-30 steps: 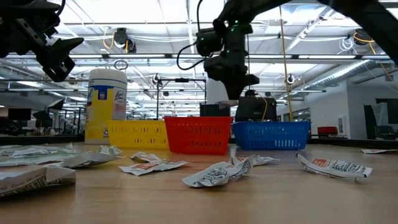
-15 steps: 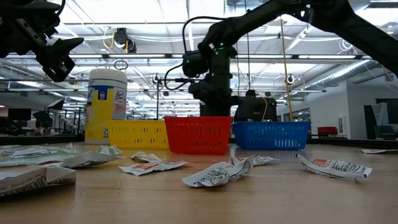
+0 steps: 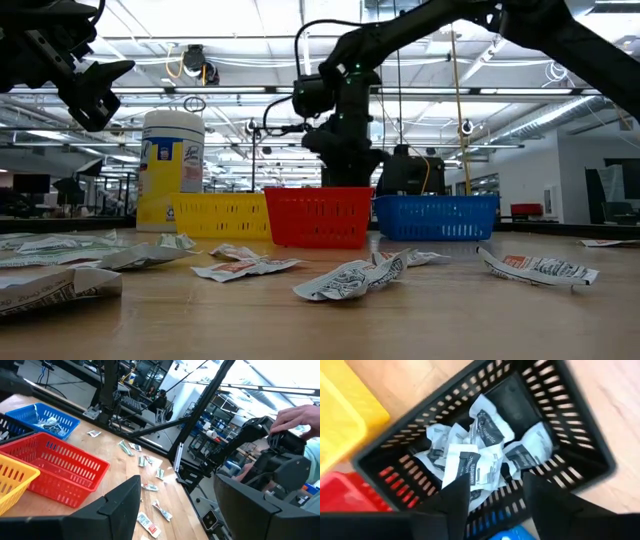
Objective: Pick & Place First Aid Supplies
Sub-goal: Put the towelette pack into the black bin
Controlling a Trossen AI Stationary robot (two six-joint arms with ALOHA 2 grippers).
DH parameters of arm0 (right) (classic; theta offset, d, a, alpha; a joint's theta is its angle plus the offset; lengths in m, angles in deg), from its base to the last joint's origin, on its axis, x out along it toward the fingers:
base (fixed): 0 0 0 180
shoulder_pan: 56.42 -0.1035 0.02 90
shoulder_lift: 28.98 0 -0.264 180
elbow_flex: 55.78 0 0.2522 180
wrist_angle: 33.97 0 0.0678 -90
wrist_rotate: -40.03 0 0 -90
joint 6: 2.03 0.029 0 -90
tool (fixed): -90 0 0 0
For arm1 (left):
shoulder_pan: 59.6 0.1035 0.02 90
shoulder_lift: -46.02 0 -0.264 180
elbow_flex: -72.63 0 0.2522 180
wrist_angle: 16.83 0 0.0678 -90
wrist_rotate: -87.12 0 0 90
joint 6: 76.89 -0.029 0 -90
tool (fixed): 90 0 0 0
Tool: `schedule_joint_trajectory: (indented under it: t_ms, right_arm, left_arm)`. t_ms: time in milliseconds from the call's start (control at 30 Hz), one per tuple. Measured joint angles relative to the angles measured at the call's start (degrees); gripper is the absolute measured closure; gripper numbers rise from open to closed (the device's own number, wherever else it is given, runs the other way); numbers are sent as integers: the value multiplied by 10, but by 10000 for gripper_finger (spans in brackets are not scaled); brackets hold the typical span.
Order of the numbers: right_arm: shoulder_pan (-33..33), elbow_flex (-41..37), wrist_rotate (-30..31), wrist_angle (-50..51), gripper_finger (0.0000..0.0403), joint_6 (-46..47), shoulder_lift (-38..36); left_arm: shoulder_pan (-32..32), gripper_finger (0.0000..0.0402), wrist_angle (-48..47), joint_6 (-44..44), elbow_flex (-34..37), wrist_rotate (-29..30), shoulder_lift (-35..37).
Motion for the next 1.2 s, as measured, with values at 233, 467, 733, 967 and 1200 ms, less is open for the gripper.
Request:
schedule_joint_trajectory:
  t_ms: [233,467,733,967,1200]
  right_arm:
    - [-3,0,-1,8,208,109,-31]
    - [-13,-1,-2,39,213,211,-53]
    - [-33,-6,-1,62,212,337,-55]
    - [-111,-6,9,83,211,355,-60]
    - [-236,-6,15,86,211,399,-87]
  left_arm:
    - [0,144,0,0,0,0,0]
    - [0,144,0,0,0,0,0]
    - [0,144,0,0,0,0,0]
    - [0,144,0,0,0,0,0]
    - [0,144,0,0,0,0,0]
